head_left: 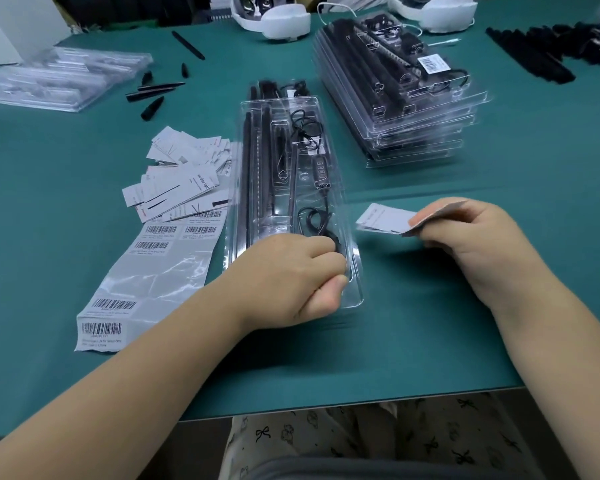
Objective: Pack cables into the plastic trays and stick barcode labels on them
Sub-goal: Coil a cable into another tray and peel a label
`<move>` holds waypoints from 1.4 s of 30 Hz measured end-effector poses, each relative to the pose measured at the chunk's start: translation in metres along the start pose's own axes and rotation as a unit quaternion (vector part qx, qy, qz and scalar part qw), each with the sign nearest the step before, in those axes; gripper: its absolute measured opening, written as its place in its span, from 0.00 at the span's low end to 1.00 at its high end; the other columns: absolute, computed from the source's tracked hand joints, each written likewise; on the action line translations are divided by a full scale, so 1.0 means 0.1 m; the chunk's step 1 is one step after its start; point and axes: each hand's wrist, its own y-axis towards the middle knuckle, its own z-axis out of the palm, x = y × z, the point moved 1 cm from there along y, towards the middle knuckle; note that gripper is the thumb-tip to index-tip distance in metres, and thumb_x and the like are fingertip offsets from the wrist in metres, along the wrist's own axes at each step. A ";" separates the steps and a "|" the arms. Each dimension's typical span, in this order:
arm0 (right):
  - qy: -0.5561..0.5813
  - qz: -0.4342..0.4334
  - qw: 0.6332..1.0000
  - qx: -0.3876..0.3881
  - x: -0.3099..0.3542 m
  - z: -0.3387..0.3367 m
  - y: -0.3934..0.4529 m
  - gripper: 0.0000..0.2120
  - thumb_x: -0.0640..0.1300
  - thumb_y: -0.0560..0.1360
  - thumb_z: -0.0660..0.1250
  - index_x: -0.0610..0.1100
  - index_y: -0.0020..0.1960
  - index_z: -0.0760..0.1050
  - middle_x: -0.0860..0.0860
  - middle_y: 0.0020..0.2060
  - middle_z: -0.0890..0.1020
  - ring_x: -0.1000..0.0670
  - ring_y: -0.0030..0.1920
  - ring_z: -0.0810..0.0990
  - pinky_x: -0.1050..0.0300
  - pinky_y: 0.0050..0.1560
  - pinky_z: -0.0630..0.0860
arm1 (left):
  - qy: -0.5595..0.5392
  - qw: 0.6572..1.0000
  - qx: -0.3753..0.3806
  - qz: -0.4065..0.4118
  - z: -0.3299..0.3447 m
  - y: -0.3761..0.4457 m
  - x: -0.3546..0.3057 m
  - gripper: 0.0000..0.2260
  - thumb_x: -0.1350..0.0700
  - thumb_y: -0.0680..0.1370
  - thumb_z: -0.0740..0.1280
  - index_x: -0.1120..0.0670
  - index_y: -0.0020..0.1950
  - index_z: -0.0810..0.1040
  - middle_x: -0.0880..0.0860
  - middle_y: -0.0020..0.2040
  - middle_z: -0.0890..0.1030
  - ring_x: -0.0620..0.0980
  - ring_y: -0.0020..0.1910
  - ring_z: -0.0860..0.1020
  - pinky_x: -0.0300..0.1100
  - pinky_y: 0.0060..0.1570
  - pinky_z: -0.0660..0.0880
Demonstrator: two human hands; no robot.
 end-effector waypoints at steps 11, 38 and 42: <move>-0.008 0.003 0.994 0.108 0.01 0.06 -0.03 0.20 0.28 0.68 0.68 0.50 0.28 0.81 0.56 0.28 0.80 0.56 0.33 0.77 0.70 0.39 0.72 | -0.006 1.000 0.005 -0.004 0.00 0.01 0.01 0.14 0.57 0.74 0.55 0.62 0.32 0.73 0.58 0.29 0.71 0.56 0.23 0.67 0.38 0.29 0.60; -0.093 0.129 0.984 0.084 -0.10 0.02 0.05 0.05 0.40 0.73 0.70 0.47 0.46 0.84 0.51 0.33 0.82 0.49 0.24 0.75 0.62 0.23 0.72 | 0.006 1.000 -0.012 0.005 0.04 0.01 0.03 0.15 0.57 0.74 0.56 0.62 0.31 0.73 0.58 0.28 0.71 0.53 0.24 0.63 0.37 0.29 0.60; -0.036 0.107 0.992 0.047 -0.11 0.05 0.02 0.28 0.29 0.73 0.64 0.57 0.64 0.67 0.51 0.36 0.81 0.52 0.25 0.77 0.62 0.23 0.73 | 0.010 1.000 -0.011 0.005 0.04 0.01 0.02 0.15 0.56 0.74 0.56 0.61 0.31 0.72 0.58 0.28 0.71 0.54 0.23 0.65 0.37 0.29 0.59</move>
